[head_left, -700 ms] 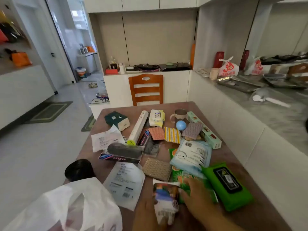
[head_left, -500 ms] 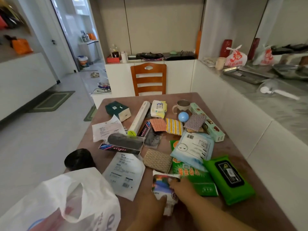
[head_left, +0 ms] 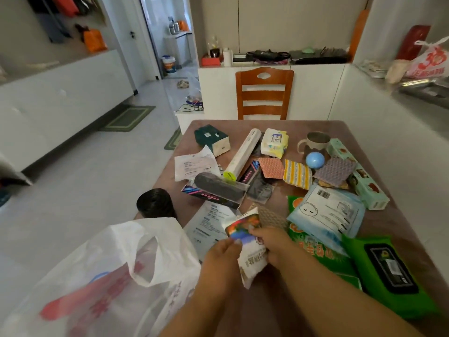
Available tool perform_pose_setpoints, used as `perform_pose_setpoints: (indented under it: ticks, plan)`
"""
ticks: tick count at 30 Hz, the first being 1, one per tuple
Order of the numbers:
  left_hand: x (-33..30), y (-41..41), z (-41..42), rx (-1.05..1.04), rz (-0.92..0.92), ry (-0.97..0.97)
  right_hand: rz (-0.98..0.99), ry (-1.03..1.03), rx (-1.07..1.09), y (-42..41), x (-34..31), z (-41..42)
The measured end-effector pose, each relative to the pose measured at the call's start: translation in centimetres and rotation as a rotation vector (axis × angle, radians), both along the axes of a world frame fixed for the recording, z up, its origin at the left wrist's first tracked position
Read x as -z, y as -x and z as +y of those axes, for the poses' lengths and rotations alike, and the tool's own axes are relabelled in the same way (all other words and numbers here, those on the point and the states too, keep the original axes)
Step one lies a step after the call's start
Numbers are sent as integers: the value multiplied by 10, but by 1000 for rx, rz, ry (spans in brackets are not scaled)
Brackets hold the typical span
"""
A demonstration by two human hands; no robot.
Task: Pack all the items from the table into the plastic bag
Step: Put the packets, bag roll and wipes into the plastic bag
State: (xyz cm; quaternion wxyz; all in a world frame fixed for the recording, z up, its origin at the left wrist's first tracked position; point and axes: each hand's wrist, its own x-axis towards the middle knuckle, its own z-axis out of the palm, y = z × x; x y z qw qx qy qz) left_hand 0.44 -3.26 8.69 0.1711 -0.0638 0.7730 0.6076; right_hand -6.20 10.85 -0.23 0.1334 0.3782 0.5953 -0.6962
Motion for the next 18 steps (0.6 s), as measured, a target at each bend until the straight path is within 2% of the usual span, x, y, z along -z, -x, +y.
perform_pose_setpoints:
  ticks: [2,6,13,15,18]
  plan:
    - [-8,5,-14,-94,-12,-37,-39,-23,-43,21,5,-11]
    - [-22,3,-50,-217,34,14,-90,-58,-116,49,12,-31]
    - [-37,-3,-108,-342,166,259,-137,-144,-203,54,3,-43]
    - [-36,-2,-125,-338,207,364,-148,-188,-173,50,3,-45]
    - [-35,1,-149,-350,227,483,-62,-182,-100,38,-2,-46]
